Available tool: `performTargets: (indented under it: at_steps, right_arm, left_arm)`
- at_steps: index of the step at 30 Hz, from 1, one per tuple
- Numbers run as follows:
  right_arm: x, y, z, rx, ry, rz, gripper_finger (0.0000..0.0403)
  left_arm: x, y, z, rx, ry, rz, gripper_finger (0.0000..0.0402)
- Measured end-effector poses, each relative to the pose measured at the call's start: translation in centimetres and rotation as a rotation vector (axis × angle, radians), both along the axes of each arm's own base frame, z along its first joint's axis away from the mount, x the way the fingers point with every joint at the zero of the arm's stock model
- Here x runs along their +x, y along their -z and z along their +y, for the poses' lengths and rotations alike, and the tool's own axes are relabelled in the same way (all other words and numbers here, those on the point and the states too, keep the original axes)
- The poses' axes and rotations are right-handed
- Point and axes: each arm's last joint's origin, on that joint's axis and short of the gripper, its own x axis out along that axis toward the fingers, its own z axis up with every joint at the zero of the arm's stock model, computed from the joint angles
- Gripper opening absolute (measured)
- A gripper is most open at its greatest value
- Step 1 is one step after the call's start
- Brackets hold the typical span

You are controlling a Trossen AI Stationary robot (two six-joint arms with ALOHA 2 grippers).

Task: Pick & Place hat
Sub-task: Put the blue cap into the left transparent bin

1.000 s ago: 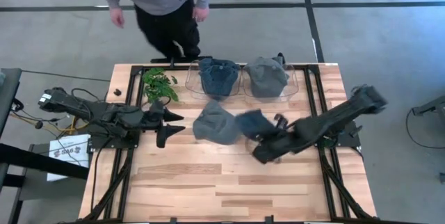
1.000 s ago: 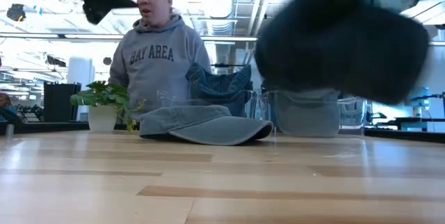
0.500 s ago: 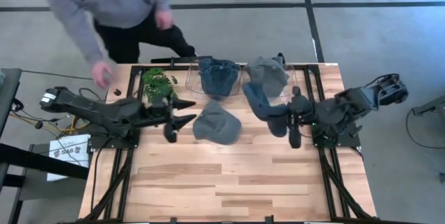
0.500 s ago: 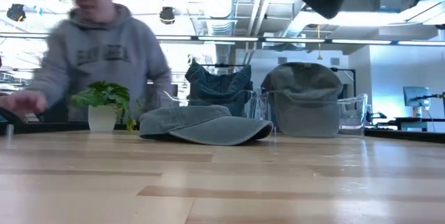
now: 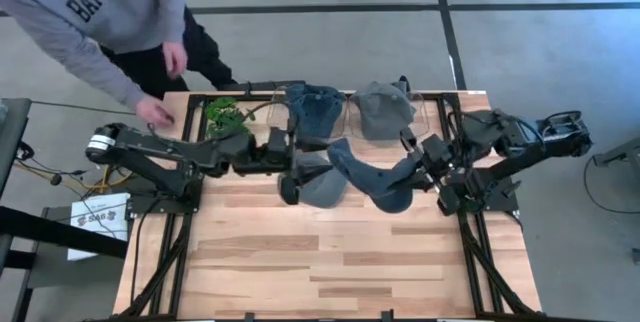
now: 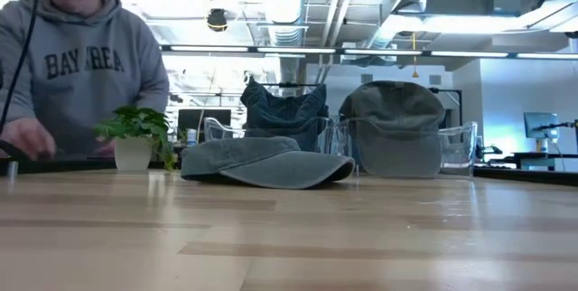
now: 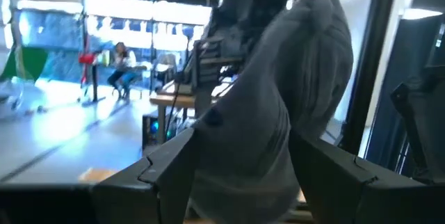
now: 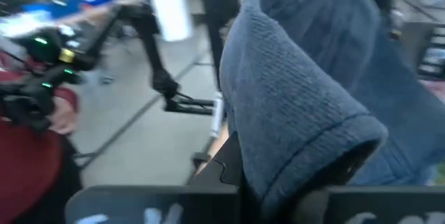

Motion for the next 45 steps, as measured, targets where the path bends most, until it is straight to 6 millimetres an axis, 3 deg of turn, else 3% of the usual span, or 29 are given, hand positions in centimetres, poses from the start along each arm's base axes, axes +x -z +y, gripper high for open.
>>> performTargets:
  at_steps: [6, 17, 23, 36, 45]
  right_arm:
    - [-0.8, -1.0, -0.1, 0.016, -0.069, -0.082, 0.0000]
    - [-2.3, -1.9, -0.1, 0.028, -0.211, -0.149, 0.0000]
    - [-2.0, -1.8, -1.2, 0.007, -0.156, -0.158, 0.0000]
    - [-1.9, -2.1, -3.0, 0.004, -0.081, -0.180, 0.0000]
    - [-1.8, -2.2, -4.4, -0.022, -0.007, -0.198, 0.0000]
  left_arm:
    - [1.7, -1.3, -0.4, 0.046, 0.070, -0.035, 0.0226]
    - [1.8, -1.8, 0.7, 0.087, 0.029, -0.043, 0.0226]
    - [1.9, -1.9, 1.8, -0.018, 0.155, -0.068, 0.0226]
    - [1.9, -1.6, 1.2, -0.016, 0.304, -0.028, 0.0226]
    - [1.8, -1.4, 0.9, -0.020, 0.315, -0.016, 0.0226]
